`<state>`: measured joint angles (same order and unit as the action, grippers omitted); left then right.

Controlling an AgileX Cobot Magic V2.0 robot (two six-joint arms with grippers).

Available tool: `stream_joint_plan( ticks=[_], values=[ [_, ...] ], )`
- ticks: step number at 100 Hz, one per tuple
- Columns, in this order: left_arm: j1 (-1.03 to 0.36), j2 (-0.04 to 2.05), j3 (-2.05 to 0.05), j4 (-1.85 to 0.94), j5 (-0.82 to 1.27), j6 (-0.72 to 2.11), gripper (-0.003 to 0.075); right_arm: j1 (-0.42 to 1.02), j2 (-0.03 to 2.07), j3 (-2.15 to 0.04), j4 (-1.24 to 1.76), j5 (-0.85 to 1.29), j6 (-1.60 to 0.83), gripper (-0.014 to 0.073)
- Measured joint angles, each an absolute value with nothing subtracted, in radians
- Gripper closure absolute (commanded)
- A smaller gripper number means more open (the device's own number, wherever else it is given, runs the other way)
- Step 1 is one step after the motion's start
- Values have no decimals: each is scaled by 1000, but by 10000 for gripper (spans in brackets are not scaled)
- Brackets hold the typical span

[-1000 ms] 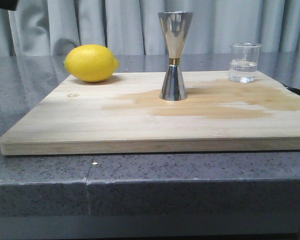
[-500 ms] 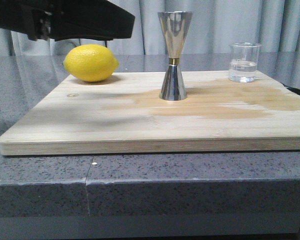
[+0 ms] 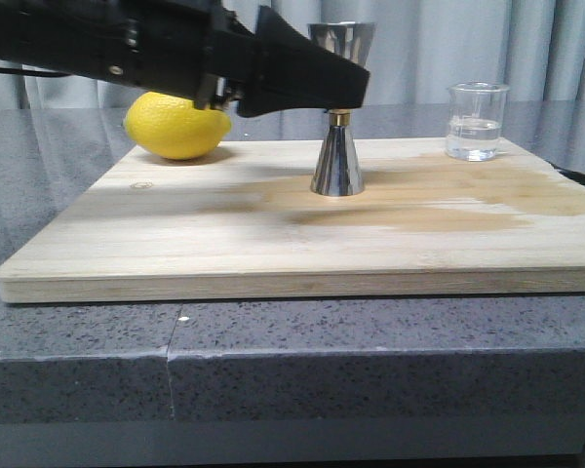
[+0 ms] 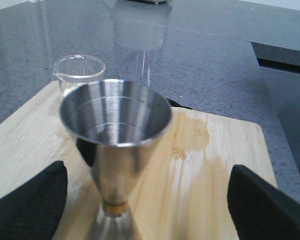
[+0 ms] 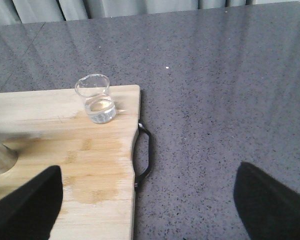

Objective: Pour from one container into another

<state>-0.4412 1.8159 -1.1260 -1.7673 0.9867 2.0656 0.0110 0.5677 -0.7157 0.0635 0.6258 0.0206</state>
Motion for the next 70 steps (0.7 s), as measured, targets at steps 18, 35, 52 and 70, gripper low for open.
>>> stream_joint_plan(
  ticks=[18,35,52,70],
  values=[
    [-451,1883,-1207,-1767,986,2066,155,11,568,-716,63,626,21,-31],
    [-453,1889,-1230,-1767,992,2064,334,11,568,-716,63,626,21,-31],
    [-453,1889,-1230,-1767,994,2062,448,11,568,-716,63,626,21,-31],
    [-453,1889,-1230,-1767,996,2062,503,11,568,-716,63,626,21,-31]
  ],
)
